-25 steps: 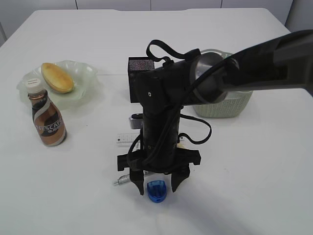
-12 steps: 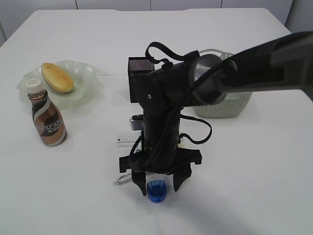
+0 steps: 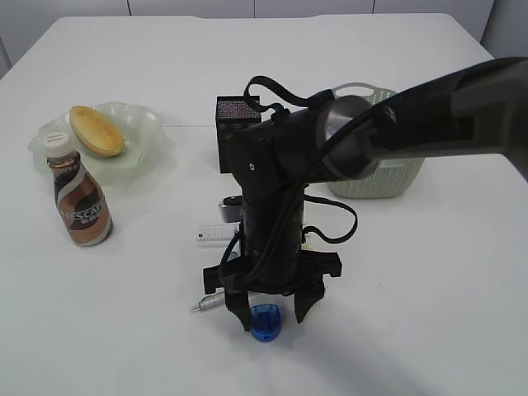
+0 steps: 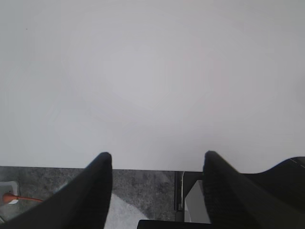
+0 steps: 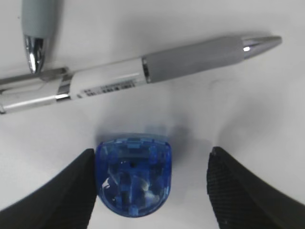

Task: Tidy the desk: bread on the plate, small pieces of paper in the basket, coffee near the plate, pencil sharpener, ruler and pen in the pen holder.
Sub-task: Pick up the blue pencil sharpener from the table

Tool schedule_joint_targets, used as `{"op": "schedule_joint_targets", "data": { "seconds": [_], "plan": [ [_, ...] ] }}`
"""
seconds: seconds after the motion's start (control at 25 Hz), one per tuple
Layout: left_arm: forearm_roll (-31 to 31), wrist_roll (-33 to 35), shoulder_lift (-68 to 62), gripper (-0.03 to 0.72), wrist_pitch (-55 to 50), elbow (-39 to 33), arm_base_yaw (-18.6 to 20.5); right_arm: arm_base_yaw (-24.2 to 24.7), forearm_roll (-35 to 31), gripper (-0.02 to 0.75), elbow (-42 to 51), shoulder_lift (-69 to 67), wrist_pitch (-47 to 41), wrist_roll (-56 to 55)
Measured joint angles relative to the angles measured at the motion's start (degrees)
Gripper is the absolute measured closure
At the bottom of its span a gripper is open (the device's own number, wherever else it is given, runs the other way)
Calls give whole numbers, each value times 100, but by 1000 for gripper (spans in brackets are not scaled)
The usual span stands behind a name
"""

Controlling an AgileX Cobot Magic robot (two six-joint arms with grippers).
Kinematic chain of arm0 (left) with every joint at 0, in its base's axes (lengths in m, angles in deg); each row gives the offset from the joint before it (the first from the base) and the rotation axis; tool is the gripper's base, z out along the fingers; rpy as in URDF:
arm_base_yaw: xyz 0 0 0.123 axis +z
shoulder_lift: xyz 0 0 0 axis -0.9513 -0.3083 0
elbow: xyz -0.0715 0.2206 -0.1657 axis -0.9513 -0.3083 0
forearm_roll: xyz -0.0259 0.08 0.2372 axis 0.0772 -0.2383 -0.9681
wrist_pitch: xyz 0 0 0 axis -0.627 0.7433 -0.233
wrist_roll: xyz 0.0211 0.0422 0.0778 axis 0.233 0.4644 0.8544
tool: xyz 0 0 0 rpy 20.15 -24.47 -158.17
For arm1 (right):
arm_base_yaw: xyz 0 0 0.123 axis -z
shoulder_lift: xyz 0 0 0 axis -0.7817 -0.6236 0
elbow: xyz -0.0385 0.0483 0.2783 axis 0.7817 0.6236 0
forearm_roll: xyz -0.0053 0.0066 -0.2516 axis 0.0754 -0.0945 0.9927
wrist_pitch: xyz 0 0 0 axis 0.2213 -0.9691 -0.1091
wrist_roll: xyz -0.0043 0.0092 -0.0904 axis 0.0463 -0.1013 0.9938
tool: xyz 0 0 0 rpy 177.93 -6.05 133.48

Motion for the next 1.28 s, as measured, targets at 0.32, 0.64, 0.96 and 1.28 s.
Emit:
{"op": "schedule_joint_targets", "data": {
  "seconds": [0.32, 0.64, 0.96, 1.28],
  "plan": [
    [0, 0, 0, 245, 0, 0, 0, 0, 38, 214, 0, 0, 0, 0],
    [0, 0, 0, 245, 0, 0, 0, 0, 59, 214, 0, 0, 11, 12],
    [0, 0, 0, 245, 0, 0, 0, 0, 36, 214, 0, -27, 11, 12],
    [0, 0, 0, 246, 0, 0, 0, 0, -71, 214, -10, -90, 0, 12]
  ]
}}
